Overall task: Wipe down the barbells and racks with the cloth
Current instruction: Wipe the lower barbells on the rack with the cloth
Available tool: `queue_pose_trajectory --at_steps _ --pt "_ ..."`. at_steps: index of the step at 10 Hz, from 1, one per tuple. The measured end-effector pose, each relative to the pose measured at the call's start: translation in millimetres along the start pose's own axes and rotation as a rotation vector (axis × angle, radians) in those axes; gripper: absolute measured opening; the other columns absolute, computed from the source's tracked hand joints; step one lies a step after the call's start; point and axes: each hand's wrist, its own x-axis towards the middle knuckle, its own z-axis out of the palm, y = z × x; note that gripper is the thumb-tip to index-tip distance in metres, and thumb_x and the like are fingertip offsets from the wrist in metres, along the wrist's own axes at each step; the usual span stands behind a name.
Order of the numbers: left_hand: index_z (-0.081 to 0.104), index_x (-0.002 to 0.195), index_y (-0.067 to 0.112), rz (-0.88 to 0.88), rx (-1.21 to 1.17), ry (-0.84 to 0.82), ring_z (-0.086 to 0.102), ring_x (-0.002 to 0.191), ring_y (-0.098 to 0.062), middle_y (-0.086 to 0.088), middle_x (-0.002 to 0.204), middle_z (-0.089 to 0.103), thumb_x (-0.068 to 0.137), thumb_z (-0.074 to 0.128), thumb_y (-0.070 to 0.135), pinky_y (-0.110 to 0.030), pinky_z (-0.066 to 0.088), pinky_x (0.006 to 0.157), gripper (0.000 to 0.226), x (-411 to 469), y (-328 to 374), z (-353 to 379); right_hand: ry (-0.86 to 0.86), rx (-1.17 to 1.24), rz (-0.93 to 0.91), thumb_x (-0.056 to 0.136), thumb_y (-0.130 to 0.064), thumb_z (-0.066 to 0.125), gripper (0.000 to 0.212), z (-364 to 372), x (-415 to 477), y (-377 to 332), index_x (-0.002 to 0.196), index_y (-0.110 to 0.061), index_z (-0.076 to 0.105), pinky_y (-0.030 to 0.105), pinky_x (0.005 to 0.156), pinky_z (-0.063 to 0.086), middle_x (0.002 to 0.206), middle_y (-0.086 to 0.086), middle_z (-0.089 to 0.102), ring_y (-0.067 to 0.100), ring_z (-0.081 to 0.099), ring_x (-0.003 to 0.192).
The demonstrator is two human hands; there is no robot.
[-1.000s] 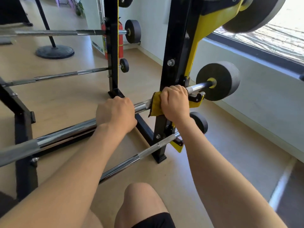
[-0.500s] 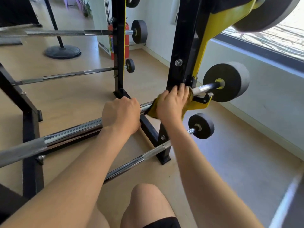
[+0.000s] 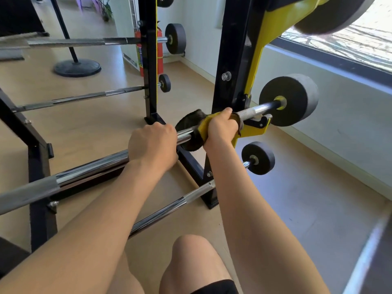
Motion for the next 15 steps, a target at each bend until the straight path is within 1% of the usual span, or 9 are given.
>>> queue_pose_trajectory --at_steps 3,4,5,7,8,9,10,12,15 --pt "0.065 0.100 0.018 0.021 0.009 0.029 0.065 0.080 -0.033 -0.008 0.085 0.064 0.091 0.062 0.012 -0.035 0.039 0.064 0.011 -0.7 1.8 -0.5 -0.450 0.637 0.223 0.102 -0.066 0.046 0.054 2.6 -23.4 49.0 0.108 -0.017 0.066 0.033 0.074 0.058 0.092 0.006 0.074 0.021 0.073 0.077" --pt "0.068 0.098 0.017 0.003 0.033 0.026 0.071 0.091 -0.035 -0.010 0.096 0.073 0.093 0.059 0.010 -0.035 0.039 0.065 0.013 0.7 3.4 1.5 -0.483 0.283 0.191 0.104 -0.057 0.050 0.053 -3.8 -24.7 64.2 0.121 -0.010 0.064 0.040 0.084 0.060 0.106 0.010 0.073 0.024 0.073 0.095" --pt "0.069 0.099 0.018 0.002 0.014 0.031 0.068 0.082 -0.032 -0.009 0.090 0.071 0.092 0.063 0.014 -0.035 0.040 0.063 0.010 0.5 2.5 1.4 -0.160 0.203 0.144 0.108 -0.050 0.048 0.048 -17.6 10.7 18.2 0.127 -0.006 0.057 0.040 0.075 0.061 0.101 0.010 0.069 0.026 0.071 0.090" --pt "0.068 0.100 0.019 -0.012 0.029 0.037 0.058 0.072 -0.029 -0.007 0.088 0.070 0.093 0.062 0.013 -0.034 0.039 0.061 0.011 0.7 6.2 2.0 -0.043 0.088 0.326 0.108 -0.040 0.050 0.029 3.7 -3.0 -20.3 0.118 -0.013 0.054 0.047 0.108 0.046 0.113 0.010 0.060 0.029 0.060 0.107" --pt "0.069 0.097 0.022 -0.005 0.003 0.063 0.071 0.086 -0.032 -0.007 0.093 0.074 0.101 0.055 0.025 -0.033 0.036 0.062 0.015 0.7 3.0 3.9 -0.053 -0.693 -0.200 0.105 -0.026 0.057 0.059 21.0 -24.9 17.1 0.150 0.006 0.036 0.053 0.113 0.043 0.148 0.027 0.045 0.043 0.048 0.134" --pt "0.069 0.096 0.019 0.012 0.075 0.065 0.073 0.085 -0.034 -0.007 0.090 0.074 0.098 0.058 0.020 -0.033 0.037 0.061 0.011 -1.9 4.0 4.0 -0.181 -0.569 -0.246 0.105 -0.005 0.045 0.070 -5.6 -46.4 13.3 0.162 0.002 0.005 0.049 0.130 0.008 0.172 0.019 -0.007 0.037 0.001 0.159" --pt "0.067 0.093 0.019 -0.004 0.070 0.044 0.073 0.086 -0.036 -0.008 0.090 0.073 0.096 0.059 0.018 -0.034 0.037 0.061 0.009 -3.5 4.9 0.1 -0.304 -0.947 -0.526 0.108 -0.022 0.034 0.062 -3.4 -33.1 22.1 0.161 0.004 0.016 0.047 0.123 -0.018 0.171 0.017 -0.022 0.034 -0.029 0.155" --pt "0.055 0.085 0.022 -0.018 0.037 0.013 0.049 0.067 -0.029 -0.002 0.069 0.044 0.087 0.065 0.014 -0.033 0.038 0.060 0.012 -2.4 3.4 -1.1 0.000 -0.982 -0.535 0.102 -0.025 0.046 0.084 -12.7 25.1 -5.5 0.163 0.003 -0.006 0.046 0.128 -0.011 0.170 0.022 -0.020 0.037 -0.019 0.158" --pt "0.063 0.087 0.021 -0.015 0.052 0.066 0.054 0.067 -0.029 -0.006 0.072 0.056 0.087 0.067 0.015 -0.032 0.038 0.059 0.007 -3.9 4.8 3.2 0.101 -0.983 -0.412 0.099 -0.017 0.058 0.097 5.3 30.3 -7.2 0.157 0.011 -0.015 0.052 0.129 -0.005 0.164 0.032 -0.026 0.047 -0.019 0.155"
